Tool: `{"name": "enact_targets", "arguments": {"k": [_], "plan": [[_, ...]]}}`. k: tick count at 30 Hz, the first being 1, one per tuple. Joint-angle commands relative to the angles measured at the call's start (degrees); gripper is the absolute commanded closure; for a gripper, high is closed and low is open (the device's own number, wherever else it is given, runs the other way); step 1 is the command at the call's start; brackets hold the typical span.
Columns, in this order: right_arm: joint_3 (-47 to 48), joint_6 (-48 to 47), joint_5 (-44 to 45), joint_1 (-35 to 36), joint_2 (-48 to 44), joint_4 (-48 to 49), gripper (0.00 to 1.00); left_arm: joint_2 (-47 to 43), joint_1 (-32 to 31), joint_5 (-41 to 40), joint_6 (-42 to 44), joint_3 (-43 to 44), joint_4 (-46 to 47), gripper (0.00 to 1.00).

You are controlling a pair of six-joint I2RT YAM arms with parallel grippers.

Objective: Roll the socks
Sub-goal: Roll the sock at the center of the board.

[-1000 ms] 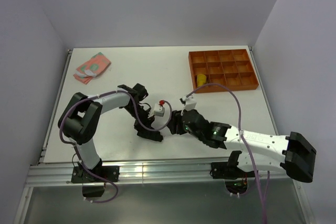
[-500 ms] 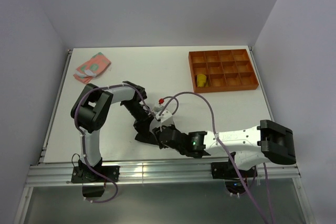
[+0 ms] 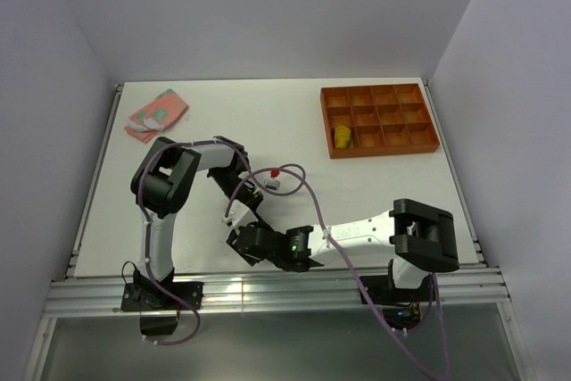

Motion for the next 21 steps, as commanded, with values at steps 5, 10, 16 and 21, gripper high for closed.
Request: {"name": "enact_targets", "arguments": {"k": [5,10,16,21], "plan": [[7.1,-5.5,-2.1,0.1,4.6,-6.6,0.4,3.3,0.3,-3.0,3.6,2.1,-0.2,1.0],[8.9,-6.5,-2.1,0.3,6.7,-9.5,0.4,4.7,0.3,-2.9,3.7,2.8,-0.8,1.0],[10.5,-6.8,-1.4,0.4,9.1,-12.2,0.41,6.2,0.3,-2.7,3.9,3.8,-1.5,1.0],[12.6,-7.3,-0.5,0.4,12.5,-14.8,0.41,7.6,0.4,-3.0,4.4,5.3,-2.9,0.99]]}}
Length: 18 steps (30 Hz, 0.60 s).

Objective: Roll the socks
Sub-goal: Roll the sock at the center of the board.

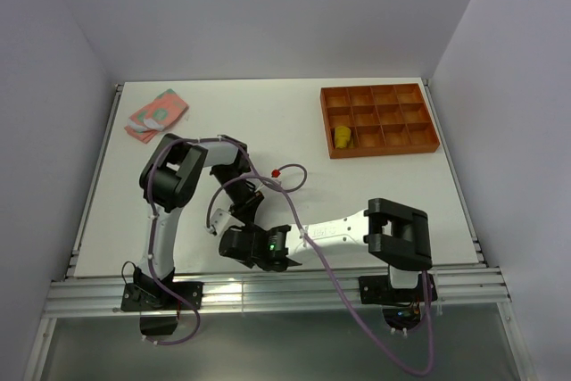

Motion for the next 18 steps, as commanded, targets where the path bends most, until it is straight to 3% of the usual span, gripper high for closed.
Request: {"name": "enact_targets", "arguments": {"k": [1,18], "plan": [[2.2,-0.7,1.0,0.1,3.4,-3.1,0.41,2.6,0.0,-3.7,4.2,1.6,1.5,1.0],[6.9,-1.0,9.9,-0.1,10.5,-10.1,0.38,7.4,0.1,-5.0,7.0,4.7,-3.4,1.0]]}}
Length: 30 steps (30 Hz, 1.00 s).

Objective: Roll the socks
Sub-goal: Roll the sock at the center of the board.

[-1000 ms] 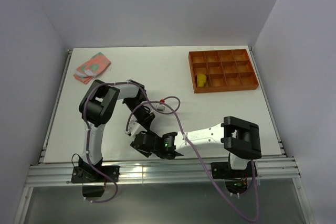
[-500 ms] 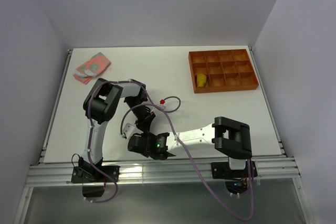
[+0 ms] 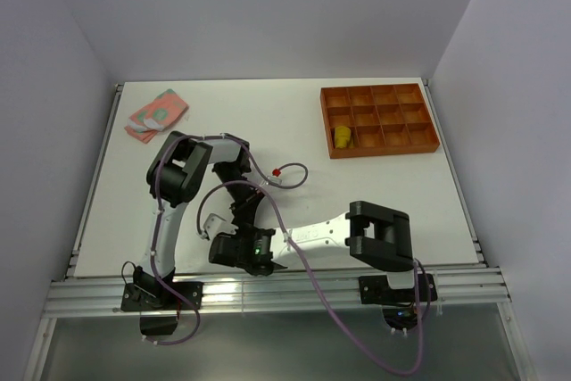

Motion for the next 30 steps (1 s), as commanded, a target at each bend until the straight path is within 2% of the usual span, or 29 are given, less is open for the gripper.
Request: {"name": "enact_targets", "arguments": {"k": [1,10,21,27,28,30], "plan": [[0.3,0.8,3.4,-1.6,3.8,-3.5,0.37,2.3,-0.5,-5.0,4.3,-0.1,1.8,0.99],[0.4,2.1,9.9,-2.2,2.5,-6.2,0.34,2.2,-0.4,-5.1,4.2,-0.3,1.8,1.0],[-0.9,-0.7,2.7,-2.2,0.9,-1.8,0.36,2.0,-0.4,-5.9,3.8,-0.5,1.8,1.0],[-0.6,-0.3,-0.2,-2.3,2.8,-2.0,0.49,1.4,-0.4,-5.7,3.9,-0.9,1.7,1.0],[-1.0,0.0,-0.2,-2.3,2.8,-2.1,0.6,1.3,-0.4,-5.6,4.0,-1.0,1.7,1.0],[-1.7,0.8,-0.5,-2.5,2.6,-2.1,0.7,1.2,-0.4,-5.2,4.0,-0.9,1.7,1.0]]}}
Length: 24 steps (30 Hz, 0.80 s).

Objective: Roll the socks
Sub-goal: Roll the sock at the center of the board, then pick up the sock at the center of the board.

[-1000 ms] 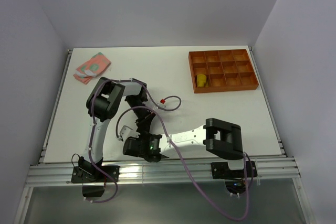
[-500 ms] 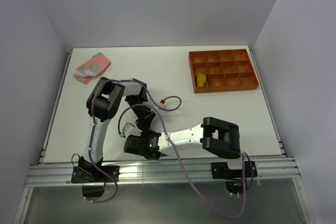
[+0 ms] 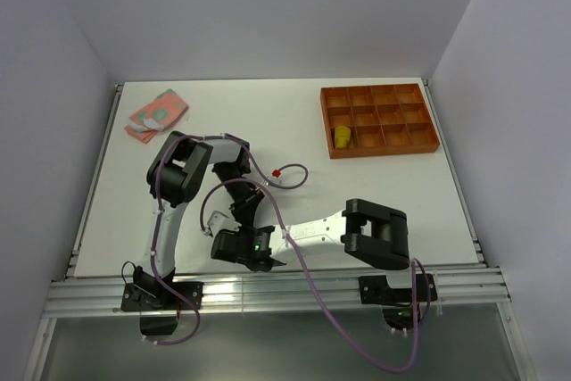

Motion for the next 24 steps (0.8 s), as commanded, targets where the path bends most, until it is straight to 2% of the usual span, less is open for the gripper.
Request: {"name": "enact_targets", "arguments": {"k": [1,4,6,12,19,24], "plan": [[-2.0,1.5,-1.5,-1.2,1.0,-0.8,0.71,0.8,-0.5,-5.0,3.8,-0.8,2.8,0.99],[-3.0,2.1,-1.9,-1.5,0.6,-1.0,0.77,0.4,-0.3,-3.8,3.1,0.2,2.9,0.96],[-3.6,2.4,-1.8,-1.6,0.1,-1.1,0.86,0.2,0.7,-1.7,2.6,1.1,3.0,0.86],[-5.0,3.1,-2.9,-1.9,-1.2,-0.4,0.93,-1.8,6.3,4.6,-1.1,6.8,3.7,0.78],[-6.5,3.6,-5.7,-2.4,-1.7,0.7,0.96,-3.3,11.3,7.3,-10.1,8.5,9.7,0.74],[-7.1,4.5,-8.3,-3.6,-1.9,0.1,0.97,-4.3,15.4,8.5,-12.8,9.4,12.6,0.73]]}}
